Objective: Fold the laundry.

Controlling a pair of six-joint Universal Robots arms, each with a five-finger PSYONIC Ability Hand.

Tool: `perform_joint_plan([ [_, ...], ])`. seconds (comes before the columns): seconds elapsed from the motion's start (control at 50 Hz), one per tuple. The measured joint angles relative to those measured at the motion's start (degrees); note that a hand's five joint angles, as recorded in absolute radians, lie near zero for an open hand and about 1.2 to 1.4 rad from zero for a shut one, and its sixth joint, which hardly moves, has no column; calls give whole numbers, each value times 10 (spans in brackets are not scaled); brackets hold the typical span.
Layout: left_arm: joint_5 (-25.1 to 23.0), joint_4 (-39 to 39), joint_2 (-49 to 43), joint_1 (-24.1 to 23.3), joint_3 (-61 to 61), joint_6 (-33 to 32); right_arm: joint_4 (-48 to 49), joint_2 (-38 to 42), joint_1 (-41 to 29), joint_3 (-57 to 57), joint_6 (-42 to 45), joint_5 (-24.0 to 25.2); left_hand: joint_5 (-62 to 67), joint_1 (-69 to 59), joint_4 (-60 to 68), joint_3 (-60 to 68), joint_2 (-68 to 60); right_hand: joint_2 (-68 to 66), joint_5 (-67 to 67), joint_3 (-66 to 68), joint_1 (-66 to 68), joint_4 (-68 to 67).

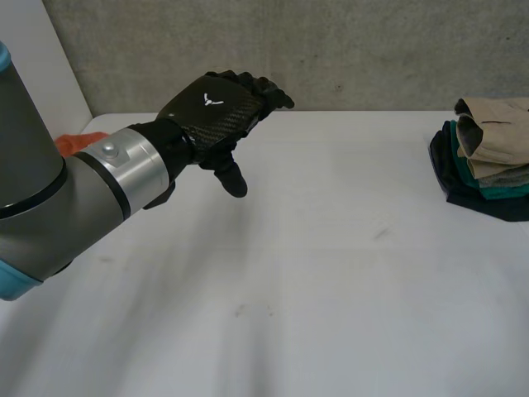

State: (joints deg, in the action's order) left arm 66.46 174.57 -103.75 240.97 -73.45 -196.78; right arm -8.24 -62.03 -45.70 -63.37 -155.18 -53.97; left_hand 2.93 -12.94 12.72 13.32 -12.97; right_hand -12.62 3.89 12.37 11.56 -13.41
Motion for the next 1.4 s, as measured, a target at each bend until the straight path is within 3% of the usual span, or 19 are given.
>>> perform_joint_plan([
  [0.02,0,0,0,0,0,0,-2,-1,3,3,4,-9,0,0,0,0,0,0,0,0,0,0],
  [0.06,1,1,0,3,2,0,-7,-10,14,32,19,-81,0,0,0,0,0,0,0,0,0,0],
  [0.14,5,3,0,6,5,3,27,-26,-20,58,11,-144,0,0,0,0,0,0,0,0,0,0],
  [0.26,27,12,0,13,7,15,121,-76,-116,31,-26,-161,0,0,0,0,0,0,0,0,0,0],
  [0.34,67,35,3,29,7,25,205,-133,-208,-42,-55,-130,0,1,0,-1,1,0,0,0,0,0],
  [0.46,160,139,-12,100,5,17,311,-201,-361,-230,-71,5,-2,2,-1,-1,1,0,0,0,0,0],
  [0.48,160,139,-12,100,5,17,311,-201,-361,-230,-71,5,-2,2,-1,-1,1,0,0,0,0,0],
  [0.54,179,192,-61,165,16,-21,338,-213,-427,-327,-67,64,-2,2,-1,-1,1,0,0,0,0,0],
  [0.56,179,192,-61,165,16,-21,338,-213,-427,-327,-67,64,-2,2,-1,-1,1,0,0,0,0,0],
  [0.58,173,209,-117,214,37,-71,345,-214,-460,-379,-64,83,-2,2,-1,-1,1,0,0,0,0,0],
  [0.74,137,187,-344,319,153,-297,343,-190,-493,-468,-43,74,-2,2,-1,-1,1,0,0,0,0,0],
  [0.86,137,178,-461,355,244,-377,330,-171,-485,-484,5,60,9,-5,7,3,-4,0,0,0,0,0],
  [0.98,136,174,-510,364,293,-381,305,-168,-479,-487,39,56,132,-168,154,146,-156,0,0,0,0,0],
  [1.0,135,173,-514,363,297,-379,299,-168,-477,-488,42,56,255,-320,303,295,-300,0,0,0,0,0],
  [1.02,135,173,-516,363,298,-378,298,-168,-477,-488,43,56,255,-320,303,295,-300,0,0,0,0,0],
  [1.04,134,174,-517,361,301,-374,294,-168,-475,-488,45,56,435,-479,491,481,-488,0,0,0,0,0],
  [1.2,140,182,-493,340,286,-337,289,-169,-468,-489,46,57,489,-481,557,537,-544,0,0,0,0,0],
  [1.32,150,197,-416,303,223,-265,290,-170,-464,-489,45,56,489,-481,557,542,-547,0,0,0,0,0],
  [1.4,151,205,-303,239,142,-168,292,-170,-461,-488,43,54,508,-481,559,546,-549,0,0,0,0,0],
])
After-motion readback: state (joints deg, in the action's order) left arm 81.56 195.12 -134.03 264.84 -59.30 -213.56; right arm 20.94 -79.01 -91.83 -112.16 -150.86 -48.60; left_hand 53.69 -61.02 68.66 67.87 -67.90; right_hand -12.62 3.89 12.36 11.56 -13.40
